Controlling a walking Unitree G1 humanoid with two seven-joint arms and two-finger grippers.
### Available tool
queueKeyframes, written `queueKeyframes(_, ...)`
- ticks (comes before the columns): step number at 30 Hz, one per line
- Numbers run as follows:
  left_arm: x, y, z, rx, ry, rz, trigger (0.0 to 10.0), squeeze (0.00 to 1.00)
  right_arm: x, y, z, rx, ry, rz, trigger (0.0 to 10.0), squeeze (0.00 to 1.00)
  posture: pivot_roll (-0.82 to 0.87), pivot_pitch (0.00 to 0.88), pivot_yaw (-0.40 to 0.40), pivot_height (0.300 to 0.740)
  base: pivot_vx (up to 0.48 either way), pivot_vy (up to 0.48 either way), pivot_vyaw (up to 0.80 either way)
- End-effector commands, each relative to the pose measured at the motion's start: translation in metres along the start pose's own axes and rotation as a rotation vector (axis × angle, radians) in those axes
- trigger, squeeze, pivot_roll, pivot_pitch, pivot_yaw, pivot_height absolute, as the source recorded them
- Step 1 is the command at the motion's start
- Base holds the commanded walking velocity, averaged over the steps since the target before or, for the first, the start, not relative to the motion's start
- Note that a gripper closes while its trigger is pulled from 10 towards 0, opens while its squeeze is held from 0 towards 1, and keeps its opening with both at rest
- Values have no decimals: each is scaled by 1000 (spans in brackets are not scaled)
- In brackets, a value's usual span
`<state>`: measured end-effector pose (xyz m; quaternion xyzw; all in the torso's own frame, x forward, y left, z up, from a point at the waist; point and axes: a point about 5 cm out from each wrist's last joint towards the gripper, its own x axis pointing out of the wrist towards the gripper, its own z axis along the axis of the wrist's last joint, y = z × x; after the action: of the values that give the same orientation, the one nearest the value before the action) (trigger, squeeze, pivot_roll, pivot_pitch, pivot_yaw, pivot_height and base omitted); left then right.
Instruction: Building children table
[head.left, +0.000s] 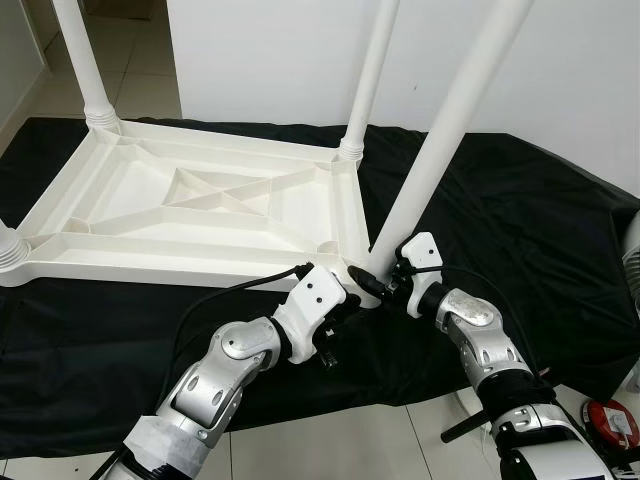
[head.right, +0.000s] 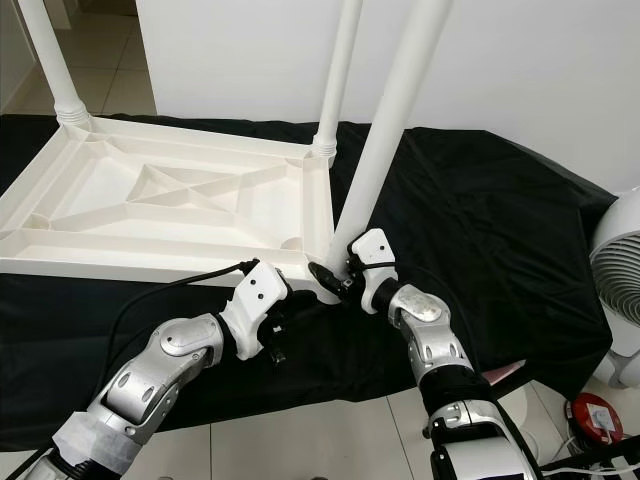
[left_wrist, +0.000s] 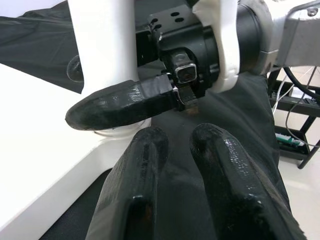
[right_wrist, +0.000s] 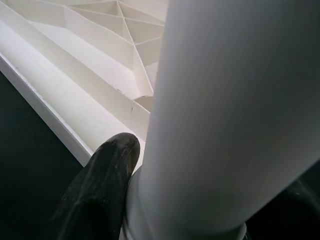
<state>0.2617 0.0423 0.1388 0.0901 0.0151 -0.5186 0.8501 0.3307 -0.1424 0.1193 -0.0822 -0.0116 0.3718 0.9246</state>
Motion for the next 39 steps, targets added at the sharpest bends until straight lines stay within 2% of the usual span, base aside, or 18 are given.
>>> queueKeyframes(1, 1, -4, 0, 4, 0, -19, 10000, 0, -2, 12, -14, 76, 39, 17, 10000, 0, 81, 20, -119, 740, 0, 0, 0)
queueKeyframes(3, 1, -4, 0, 4, 0, -19, 10000, 0, -2, 12, -14, 76, 39, 17, 10000, 0, 81, 20, -119, 740, 0, 0, 0)
queueKeyframes(10, 0, -6, -1, -5, 2, -24, 10000, 0, 1, 20, -15, 81, 69, -133, 10000, 0, 66, 32, -115, 740, 0, 0, 0)
queueKeyframes(12, 2, -7, -1, -9, 2, -31, 10000, 0, 3, 29, -13, 137, 70, -243, 10000, 0, 59, 38, -115, 740, 0, 0, 0)
queueKeyframes(15, 2, -8, -1, -9, 1, -33, 10000, 0, 2, 32, -12, 162, 67, -301, 10000, 0, 53, 42, -113, 740, 0, 0, 0)
queueKeyframes(18, 3, -8, -1, -11, 1, -42, 10000, 0, -6, 36, -10, 192, 63, -515, 10000, 0, 43, 45, -106, 740, 0, 0, 0)
queueKeyframes(20, 3, -9, -1, -10, 3, -47, 10000, 0, -11, 38, -10, 204, 72, -616, 10000, 0, 41, 47, -107, 740, 0, 0, 0)
queueKeyframes(23, 3, -9, -1, -10, 3, -49, 10000, 0, -12, 39, -11, 205, 77, -649, 10000, 0, 41, 47, -107, 740, 0, 0, 0)
queueKeyframes(26, 4, -7, 0, -7, 1, -48, 10000, 0, -12, 47, -5, 209, 70, -685, 10000, 0, 30, 47, -101, 740, 0, 0, 0)
queueKeyframes(31, 5, -6, 1, -5, -2, -52, 10000, 0, -18, 42, -2, 212, 88, -740, 10000, 0, 28, 46, -98, 740, 0, 0, 0)
queueKeyframes(32, 6, -6, 2, -4, -3, -53, 10000, 0, -18, 41, -2, 213, 92, -742, 10000, 808, 29, 46, -98, 740, 0, 0, 0)
queueKeyframes(33, 6, -6, 2, -3, -4, -52, 10000, 0, -17, 41, -2, 213, 89, -734, 10000, 1000, 31, 45, -99, 740, 0, 0, 0)
queueKeyframes(39, 6, -5, 3, -2, -6, -48, 10000, 0, -16, 38, 0, 212, 61, -712, 10000, 1000, 41, 43, -104, 740, 0, 0, 0)
